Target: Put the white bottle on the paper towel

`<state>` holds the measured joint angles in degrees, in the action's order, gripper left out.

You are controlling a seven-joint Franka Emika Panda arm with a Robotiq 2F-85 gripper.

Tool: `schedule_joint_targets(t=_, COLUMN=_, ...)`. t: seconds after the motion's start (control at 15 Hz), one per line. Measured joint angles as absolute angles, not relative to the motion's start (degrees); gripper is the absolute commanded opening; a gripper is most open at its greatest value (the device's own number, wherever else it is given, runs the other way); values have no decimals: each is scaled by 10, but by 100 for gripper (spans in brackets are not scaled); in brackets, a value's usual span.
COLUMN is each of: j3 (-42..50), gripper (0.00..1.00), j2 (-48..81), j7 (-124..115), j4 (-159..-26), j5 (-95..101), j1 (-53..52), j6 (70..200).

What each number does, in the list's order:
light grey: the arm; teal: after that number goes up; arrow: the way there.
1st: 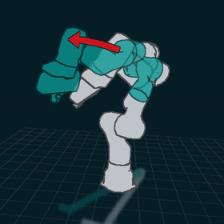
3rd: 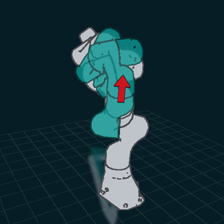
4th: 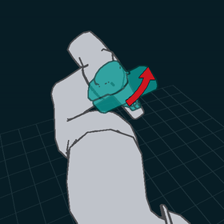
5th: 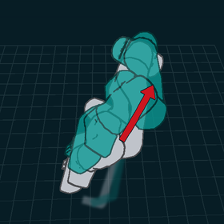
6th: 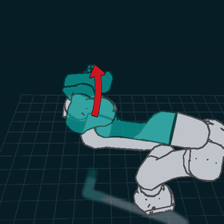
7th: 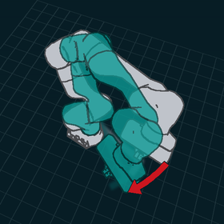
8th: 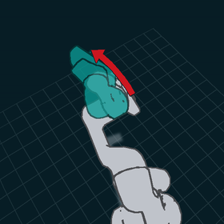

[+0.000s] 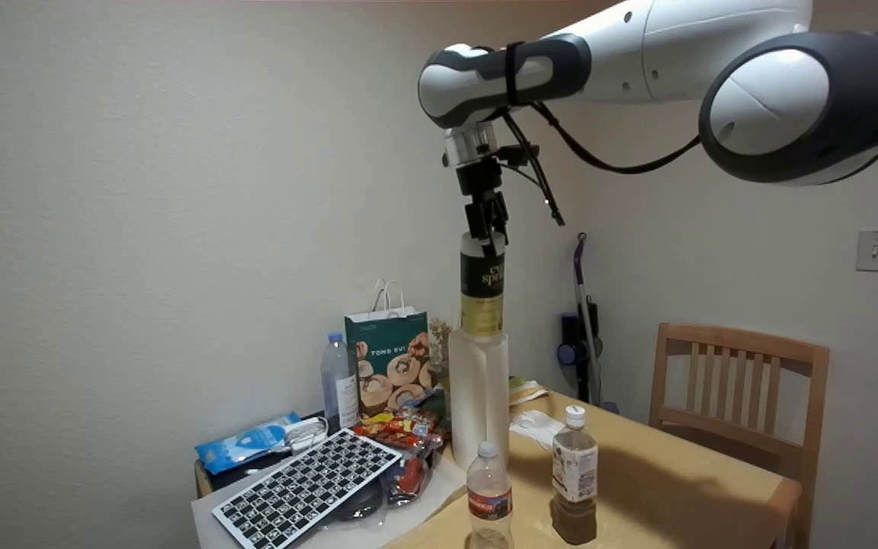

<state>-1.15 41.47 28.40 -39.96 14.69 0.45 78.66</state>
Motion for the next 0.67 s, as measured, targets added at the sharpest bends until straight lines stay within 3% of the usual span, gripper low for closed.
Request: schedule_joint_targets(t=0.67, j3=-8, gripper=60, j2=443, j7=306, j4=-343, j5=158, j1=3, j6=769)
